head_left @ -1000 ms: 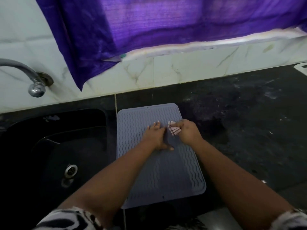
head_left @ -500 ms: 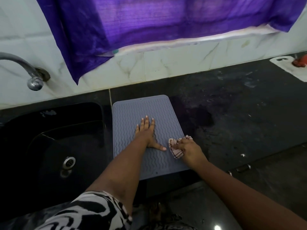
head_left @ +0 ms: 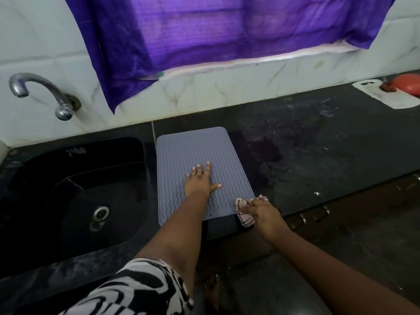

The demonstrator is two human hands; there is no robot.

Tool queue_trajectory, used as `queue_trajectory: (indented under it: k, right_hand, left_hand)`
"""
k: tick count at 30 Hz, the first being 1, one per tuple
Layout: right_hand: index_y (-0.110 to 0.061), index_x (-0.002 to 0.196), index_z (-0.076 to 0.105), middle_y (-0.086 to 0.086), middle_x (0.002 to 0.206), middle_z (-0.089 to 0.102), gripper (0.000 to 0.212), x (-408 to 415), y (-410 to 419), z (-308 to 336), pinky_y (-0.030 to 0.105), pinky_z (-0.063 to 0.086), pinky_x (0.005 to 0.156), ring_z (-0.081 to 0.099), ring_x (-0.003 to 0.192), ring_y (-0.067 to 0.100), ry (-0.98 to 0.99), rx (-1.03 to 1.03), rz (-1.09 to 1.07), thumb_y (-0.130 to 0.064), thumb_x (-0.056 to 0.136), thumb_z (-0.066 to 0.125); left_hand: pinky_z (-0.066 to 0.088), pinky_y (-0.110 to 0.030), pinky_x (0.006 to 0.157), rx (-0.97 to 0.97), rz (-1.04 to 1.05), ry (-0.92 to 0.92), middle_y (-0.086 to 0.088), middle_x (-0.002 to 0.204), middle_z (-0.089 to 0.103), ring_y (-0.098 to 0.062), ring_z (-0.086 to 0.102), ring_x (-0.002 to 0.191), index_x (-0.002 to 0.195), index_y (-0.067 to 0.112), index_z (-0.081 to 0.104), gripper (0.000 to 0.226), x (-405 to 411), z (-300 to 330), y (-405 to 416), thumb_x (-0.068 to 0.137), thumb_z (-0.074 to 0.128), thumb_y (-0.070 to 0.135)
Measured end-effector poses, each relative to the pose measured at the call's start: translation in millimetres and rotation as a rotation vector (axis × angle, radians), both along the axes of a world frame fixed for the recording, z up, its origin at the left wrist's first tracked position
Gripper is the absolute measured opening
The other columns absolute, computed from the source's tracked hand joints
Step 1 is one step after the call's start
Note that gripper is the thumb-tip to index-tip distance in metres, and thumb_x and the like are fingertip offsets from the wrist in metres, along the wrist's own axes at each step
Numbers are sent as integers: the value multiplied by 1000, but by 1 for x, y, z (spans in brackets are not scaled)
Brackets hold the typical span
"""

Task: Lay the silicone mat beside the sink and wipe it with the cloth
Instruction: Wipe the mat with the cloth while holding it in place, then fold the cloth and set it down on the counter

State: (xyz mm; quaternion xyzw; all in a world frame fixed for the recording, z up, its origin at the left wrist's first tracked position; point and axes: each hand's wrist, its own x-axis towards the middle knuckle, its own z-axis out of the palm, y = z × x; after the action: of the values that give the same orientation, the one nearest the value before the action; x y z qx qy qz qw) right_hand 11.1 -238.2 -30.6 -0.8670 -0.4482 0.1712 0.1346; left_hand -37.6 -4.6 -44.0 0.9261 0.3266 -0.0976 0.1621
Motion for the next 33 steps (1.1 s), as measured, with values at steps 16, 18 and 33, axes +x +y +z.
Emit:
queue_trajectory:
  k: [16,18,33]
  right_hand:
    - [-28,106,70,-2,108,62,25,54,-8,115,33,40,96,53,108,19,5,-200,-16,-24,82,68]
    - [-27,97,69,-3,100,60,15,60,-11,118,29,43,84,55,103,20,7,-149,-12,-30,82,69]
    - [-14,101,68,7,101,70,29,100,-44,118,39,56,85,67,91,21,233,79,-127,-38,85,68]
  left_hand:
    - [50,-32,77,-172,-452,-562,-2,102,63,-16,59,93,105,18,57,42,-1,76,-122,74,78,34]
    - [53,-35,78,-186,-452,-549,-3,101,67,-17,63,90,107,16,59,34,4,88,-120,79,75,24]
    - [48,-48,100,-995,130,-403,-15,123,63,-29,61,113,128,12,51,40,38,98,-117,100,44,40]
